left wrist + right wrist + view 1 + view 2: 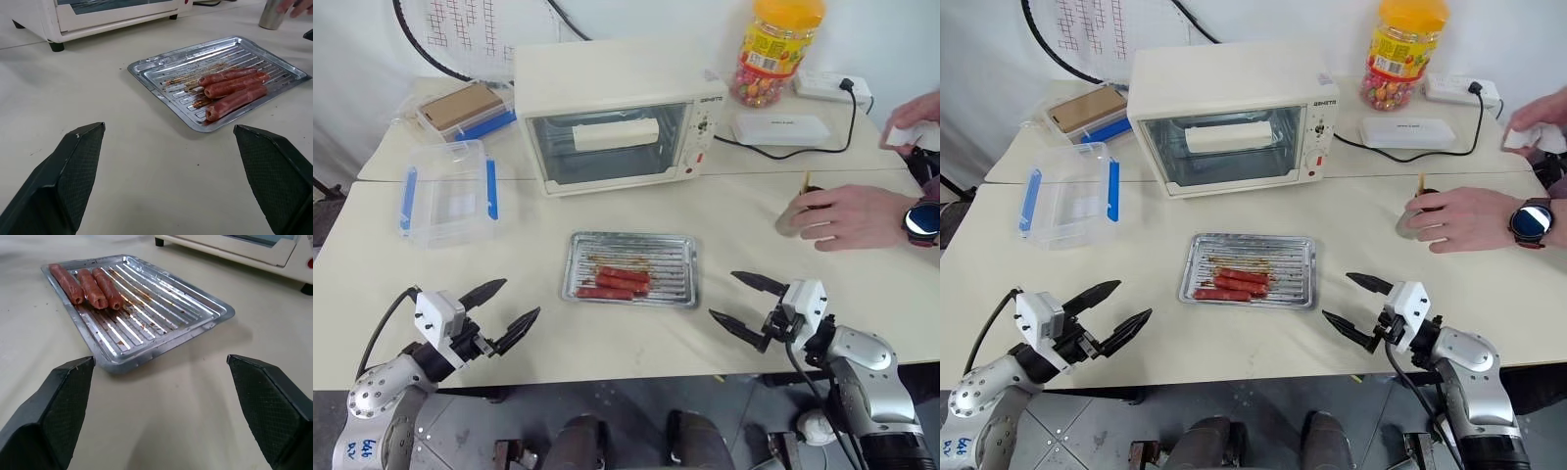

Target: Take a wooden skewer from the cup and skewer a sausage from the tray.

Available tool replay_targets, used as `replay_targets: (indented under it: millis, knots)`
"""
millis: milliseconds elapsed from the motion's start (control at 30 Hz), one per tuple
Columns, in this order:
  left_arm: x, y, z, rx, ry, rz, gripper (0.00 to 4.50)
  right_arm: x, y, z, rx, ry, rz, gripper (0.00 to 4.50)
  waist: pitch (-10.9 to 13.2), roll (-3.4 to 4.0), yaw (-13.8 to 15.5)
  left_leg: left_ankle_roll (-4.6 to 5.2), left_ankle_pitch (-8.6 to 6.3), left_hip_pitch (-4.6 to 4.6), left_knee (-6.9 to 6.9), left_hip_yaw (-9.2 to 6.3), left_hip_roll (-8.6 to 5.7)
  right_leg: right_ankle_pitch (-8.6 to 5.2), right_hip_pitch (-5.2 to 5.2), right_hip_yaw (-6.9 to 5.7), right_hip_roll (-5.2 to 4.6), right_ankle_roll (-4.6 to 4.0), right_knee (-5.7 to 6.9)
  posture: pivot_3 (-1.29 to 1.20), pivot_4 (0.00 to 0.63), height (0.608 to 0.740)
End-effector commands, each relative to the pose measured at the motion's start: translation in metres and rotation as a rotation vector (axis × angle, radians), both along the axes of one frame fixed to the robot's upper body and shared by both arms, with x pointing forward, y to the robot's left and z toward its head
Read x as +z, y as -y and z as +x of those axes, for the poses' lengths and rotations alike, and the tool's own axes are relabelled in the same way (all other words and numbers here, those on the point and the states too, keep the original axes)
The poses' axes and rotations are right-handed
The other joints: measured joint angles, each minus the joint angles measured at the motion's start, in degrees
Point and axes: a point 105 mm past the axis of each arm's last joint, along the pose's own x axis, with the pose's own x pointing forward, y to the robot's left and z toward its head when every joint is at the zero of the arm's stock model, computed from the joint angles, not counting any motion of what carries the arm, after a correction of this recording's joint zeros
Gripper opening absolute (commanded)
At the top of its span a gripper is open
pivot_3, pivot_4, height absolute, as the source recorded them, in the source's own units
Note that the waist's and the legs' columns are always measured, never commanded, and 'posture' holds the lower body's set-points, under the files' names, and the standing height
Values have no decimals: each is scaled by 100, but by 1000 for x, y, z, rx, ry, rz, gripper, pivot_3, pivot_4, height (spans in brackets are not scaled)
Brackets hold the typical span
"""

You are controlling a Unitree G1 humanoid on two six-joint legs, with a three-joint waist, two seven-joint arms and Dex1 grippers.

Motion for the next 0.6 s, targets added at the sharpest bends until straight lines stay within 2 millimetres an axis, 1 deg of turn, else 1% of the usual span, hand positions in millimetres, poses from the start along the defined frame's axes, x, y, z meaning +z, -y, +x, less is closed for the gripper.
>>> replay_targets:
  millis: [33,300,467,600]
  knots:
    - [7,2,0,4,48,19,4475,5,-2,1,8,33,9,4500,0,0,0,0,0,0,0,0,0,0,0,0,0,0,0,0,150,740]
    - [8,-4,2,17,82,40,4475,8,-7,8,9,72,7,4500,0,0,-3,0,0,0,0,1,0,0,0,0,0,0,0,0,150,740]
    - [7,-7,1,12,83,36,4475,11,-5,13,-14,122,-4,4500,0,0,-3,0,0,0,0,1,0,0,0,-1,0,0,0,0,150,740]
    - [7,-8,3,12,78,28,4475,11,-6,15,-4,126,-6,4500,0,0,-8,0,0,0,0,0,0,0,0,-1,0,0,1,0,150,740]
